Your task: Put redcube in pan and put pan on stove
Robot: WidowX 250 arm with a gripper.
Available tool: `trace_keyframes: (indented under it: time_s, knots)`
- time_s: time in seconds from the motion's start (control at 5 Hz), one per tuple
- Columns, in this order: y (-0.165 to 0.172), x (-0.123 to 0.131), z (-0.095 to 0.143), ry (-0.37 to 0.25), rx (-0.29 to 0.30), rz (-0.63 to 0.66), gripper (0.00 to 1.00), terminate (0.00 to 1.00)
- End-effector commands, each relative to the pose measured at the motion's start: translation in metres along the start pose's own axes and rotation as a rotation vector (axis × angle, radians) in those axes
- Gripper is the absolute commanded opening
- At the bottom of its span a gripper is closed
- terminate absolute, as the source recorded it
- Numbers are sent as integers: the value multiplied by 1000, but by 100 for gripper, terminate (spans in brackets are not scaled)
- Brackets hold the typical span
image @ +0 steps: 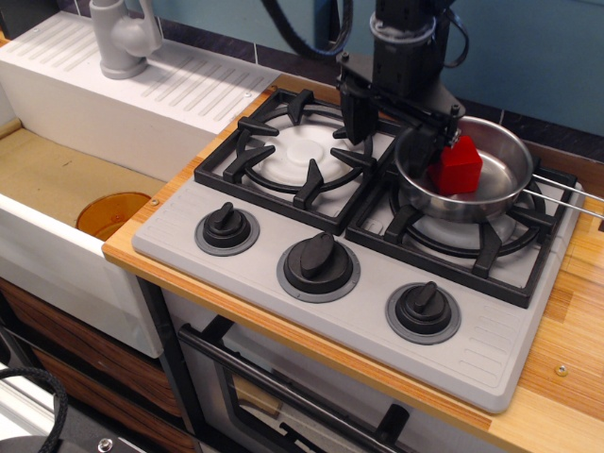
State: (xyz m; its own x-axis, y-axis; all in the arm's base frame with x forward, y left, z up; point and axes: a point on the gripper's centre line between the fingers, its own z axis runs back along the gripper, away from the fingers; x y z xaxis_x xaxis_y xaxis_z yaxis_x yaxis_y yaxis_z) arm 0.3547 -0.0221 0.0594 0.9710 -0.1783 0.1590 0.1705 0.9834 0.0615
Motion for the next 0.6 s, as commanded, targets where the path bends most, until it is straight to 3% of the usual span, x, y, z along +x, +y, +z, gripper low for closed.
trace_keyframes:
  time_s: [0.0, 0.2, 0.4]
  knots:
    - [-11, 10, 5, -93, -20, 17, 100, 0]
    - [-16, 11, -3, -104, -31, 21, 100, 0]
    - [-21, 14, -10, -101, -46, 25, 0, 0]
